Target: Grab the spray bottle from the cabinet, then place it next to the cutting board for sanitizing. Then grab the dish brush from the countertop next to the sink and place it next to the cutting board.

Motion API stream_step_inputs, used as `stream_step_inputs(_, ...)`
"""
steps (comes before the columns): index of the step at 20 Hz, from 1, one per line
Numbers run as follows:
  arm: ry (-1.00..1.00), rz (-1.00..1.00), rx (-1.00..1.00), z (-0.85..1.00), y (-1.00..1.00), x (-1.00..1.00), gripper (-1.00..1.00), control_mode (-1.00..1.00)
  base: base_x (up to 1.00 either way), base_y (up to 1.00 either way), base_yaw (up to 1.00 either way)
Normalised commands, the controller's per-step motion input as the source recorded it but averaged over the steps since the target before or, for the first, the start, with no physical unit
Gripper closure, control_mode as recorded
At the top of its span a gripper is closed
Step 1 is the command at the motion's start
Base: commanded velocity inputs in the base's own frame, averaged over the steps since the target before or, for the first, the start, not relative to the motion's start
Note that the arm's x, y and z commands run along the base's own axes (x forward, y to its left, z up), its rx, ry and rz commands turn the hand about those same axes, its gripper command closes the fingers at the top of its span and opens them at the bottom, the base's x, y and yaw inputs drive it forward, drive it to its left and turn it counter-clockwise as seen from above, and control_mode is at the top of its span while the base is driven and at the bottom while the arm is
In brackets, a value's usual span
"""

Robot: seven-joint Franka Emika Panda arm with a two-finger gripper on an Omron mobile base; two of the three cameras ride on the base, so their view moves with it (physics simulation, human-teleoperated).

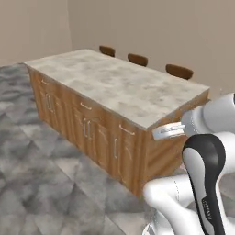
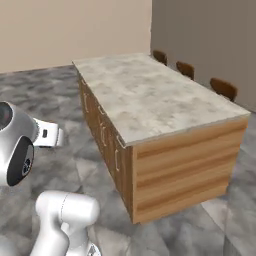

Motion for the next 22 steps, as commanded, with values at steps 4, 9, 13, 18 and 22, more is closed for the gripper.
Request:
stream_step_inputs(4, 0.0, 0.0, 0.0, 0.0, 0.0, 0.0, -1.0, 1.0, 0.0, 0.0, -1.0)
stream_step_inputs(9, 0.0, 0.0, 0.0, 0.0, 0.0, 0.0, -1.0, 1.0, 0.0, 0.0, -1.0)
stream_step_inputs(13, 0.0, 0.0, 0.0, 0.0, 0.0, 0.0, -1.0, 1.0, 0.0, 0.0, -1.0)
stream_step_inputs(18, 0.0, 0.0, 0.0, 0.0, 0.0, 0.0, -1.0, 1.0, 0.0, 0.01, -1.0)
stream_step_inputs(22, 0.0, 0.0, 0.0, 0.0, 0.0, 0.0, -1.0, 1.0, 0.0, 0.03, -1.0)
